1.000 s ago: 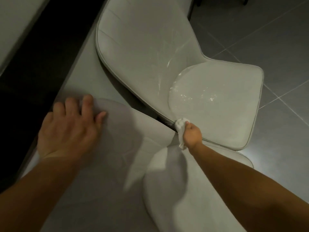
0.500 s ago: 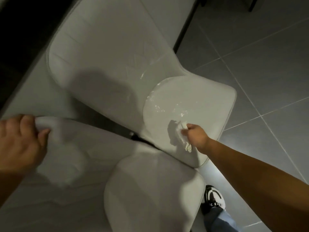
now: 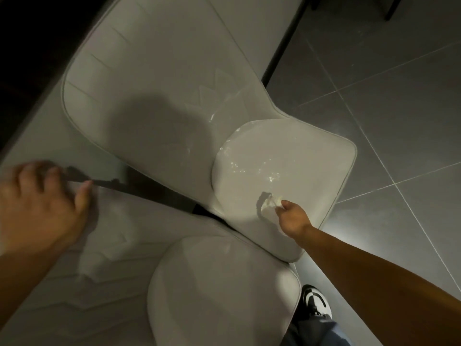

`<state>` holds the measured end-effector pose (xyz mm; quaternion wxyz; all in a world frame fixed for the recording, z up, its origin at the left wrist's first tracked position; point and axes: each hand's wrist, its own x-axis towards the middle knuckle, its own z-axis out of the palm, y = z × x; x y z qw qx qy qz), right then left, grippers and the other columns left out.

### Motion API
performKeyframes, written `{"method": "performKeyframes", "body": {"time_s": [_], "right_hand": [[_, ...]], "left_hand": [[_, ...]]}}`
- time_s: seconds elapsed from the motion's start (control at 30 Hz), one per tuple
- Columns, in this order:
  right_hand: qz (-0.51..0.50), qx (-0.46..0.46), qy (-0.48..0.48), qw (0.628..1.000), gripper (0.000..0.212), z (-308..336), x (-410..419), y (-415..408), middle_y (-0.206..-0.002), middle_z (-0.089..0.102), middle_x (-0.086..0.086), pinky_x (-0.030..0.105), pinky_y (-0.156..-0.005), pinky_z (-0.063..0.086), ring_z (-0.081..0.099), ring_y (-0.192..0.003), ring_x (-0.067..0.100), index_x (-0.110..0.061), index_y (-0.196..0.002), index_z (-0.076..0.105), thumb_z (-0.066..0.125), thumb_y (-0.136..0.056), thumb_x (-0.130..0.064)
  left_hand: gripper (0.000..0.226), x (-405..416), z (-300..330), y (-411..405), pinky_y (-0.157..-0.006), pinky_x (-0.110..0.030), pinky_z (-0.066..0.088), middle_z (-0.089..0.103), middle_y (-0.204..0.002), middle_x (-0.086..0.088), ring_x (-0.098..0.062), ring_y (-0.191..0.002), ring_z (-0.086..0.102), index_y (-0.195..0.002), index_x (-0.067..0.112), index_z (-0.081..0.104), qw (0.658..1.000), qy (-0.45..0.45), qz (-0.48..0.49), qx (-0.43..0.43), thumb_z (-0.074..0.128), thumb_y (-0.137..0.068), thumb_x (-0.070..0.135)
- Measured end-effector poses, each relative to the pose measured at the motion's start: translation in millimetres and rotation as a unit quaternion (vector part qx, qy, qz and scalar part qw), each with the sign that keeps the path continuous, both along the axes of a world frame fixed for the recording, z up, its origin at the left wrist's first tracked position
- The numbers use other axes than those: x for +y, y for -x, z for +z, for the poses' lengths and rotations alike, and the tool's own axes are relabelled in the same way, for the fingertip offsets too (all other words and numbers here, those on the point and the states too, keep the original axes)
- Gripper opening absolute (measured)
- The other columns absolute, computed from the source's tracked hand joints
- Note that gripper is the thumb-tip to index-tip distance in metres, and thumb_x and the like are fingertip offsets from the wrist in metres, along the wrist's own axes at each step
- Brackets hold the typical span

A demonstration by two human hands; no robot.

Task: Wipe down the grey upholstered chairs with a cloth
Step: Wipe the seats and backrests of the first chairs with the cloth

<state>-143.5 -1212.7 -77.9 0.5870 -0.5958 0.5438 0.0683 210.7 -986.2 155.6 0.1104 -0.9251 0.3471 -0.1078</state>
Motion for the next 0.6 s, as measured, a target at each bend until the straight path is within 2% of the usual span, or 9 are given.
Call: {"method": "performKeyframes", "body": {"time_s": [0.03,0.1,0.17,0.23,0.37,0.43,0.5,0.6], "right_hand": [[-0.003,-0.004,0.003,1.000,0.028,1,1,-5,-0.114,0.064,0.016,0.035,-0.102,0.042,0.059,-0.108,0.031,-0.002,-0.115,0.063,0.043,-0.102,-0.017],[-0.023,-0.012,0.007,1.000,0.024,4,-4,-17,-0.104,0.062,0.012,0.031,-0.096,0.040,0.058,-0.101,0.027,-0.005,-0.104,0.064,0.043,-0.102,-0.016],[-0.059,-0.027,0.010,0.998,0.020,9,-15,-29,-0.097,0.059,0.010,0.032,-0.094,0.040,0.055,-0.096,0.025,-0.008,-0.096,0.061,0.043,-0.101,-0.014],[-0.087,-0.034,0.017,0.996,0.018,15,-27,-38,-0.096,0.059,0.010,0.032,-0.094,0.040,0.054,-0.094,0.025,-0.008,-0.097,0.060,0.043,-0.101,-0.012],[-0.111,0.002,0.032,0.993,0.027,26,-39,-58,-0.109,0.066,0.011,0.042,-0.092,0.050,0.062,-0.101,0.029,-0.009,-0.116,0.062,0.047,-0.098,-0.024],[-0.113,-0.022,0.061,0.991,0.030,30,-47,-72,-0.116,0.065,0.014,0.041,-0.099,0.046,0.060,-0.110,0.033,-0.005,-0.121,0.061,0.045,-0.100,-0.019],[-0.079,-0.030,0.115,0.990,0.031,30,-54,-88,-0.119,0.064,0.016,0.041,-0.103,0.041,0.058,-0.113,0.035,-0.003,-0.121,0.061,0.043,-0.101,-0.018],[-0.051,-0.014,0.225,0.973,0.027,25,-69,-117,-0.110,0.067,0.013,0.038,-0.092,0.045,0.060,-0.104,0.037,-0.014,-0.115,0.060,0.039,-0.102,-0.025]], "left_hand": [[0.067,-8,-4,2,-0.103,-0.067,0.038,0.038,-0.139,-0.026,-0.046,-0.130,0.037,-0.132,0.007,0.050,0.999,-0.002,-0.045,-0.020,0.030,-0.099,0.062],[0.066,-44,-7,10,-0.108,-0.066,0.033,0.036,-0.145,-0.027,-0.050,-0.134,0.035,-0.141,0.010,0.044,0.995,0.079,-0.068,0.003,0.033,-0.100,0.060],[0.071,-87,-11,21,-0.114,-0.062,0.030,0.031,-0.153,-0.026,-0.050,-0.137,0.033,-0.149,0.009,0.033,0.981,0.187,-0.031,0.036,0.034,-0.100,0.061],[0.078,-118,-16,27,-0.119,-0.053,0.027,0.026,-0.156,-0.030,-0.050,-0.139,0.031,-0.152,0.002,0.029,0.963,0.258,0.028,0.070,0.038,-0.099,0.059],[0.071,-142,-17,23,-0.119,-0.047,0.028,0.021,-0.154,-0.033,-0.047,-0.139,0.031,-0.148,0.002,0.033,0.936,0.341,0.049,0.069,0.057,-0.095,0.042],[0.067,-146,-17,12,-0.116,-0.044,0.032,0.026,-0.148,-0.032,-0.045,-0.134,0.035,-0.146,0.004,0.035,0.922,0.378,0.052,0.062,0.060,-0.092,0.034],[0.066,-148,-22,4,-0.112,-0.041,0.033,0.032,-0.144,-0.030,-0.045,-0.129,0.038,-0.146,0.006,0.037,0.914,0.401,0.048,0.040,0.061,-0.090,0.030],[0.067,-145,-42,-12,-0.108,-0.040,0.034,0.039,-0.136,-0.033,-0.045,-0.122,0.041,-0.150,0.004,0.037,0.918,0.396,-0.001,-0.013,0.063,-0.094,0.031]]}}
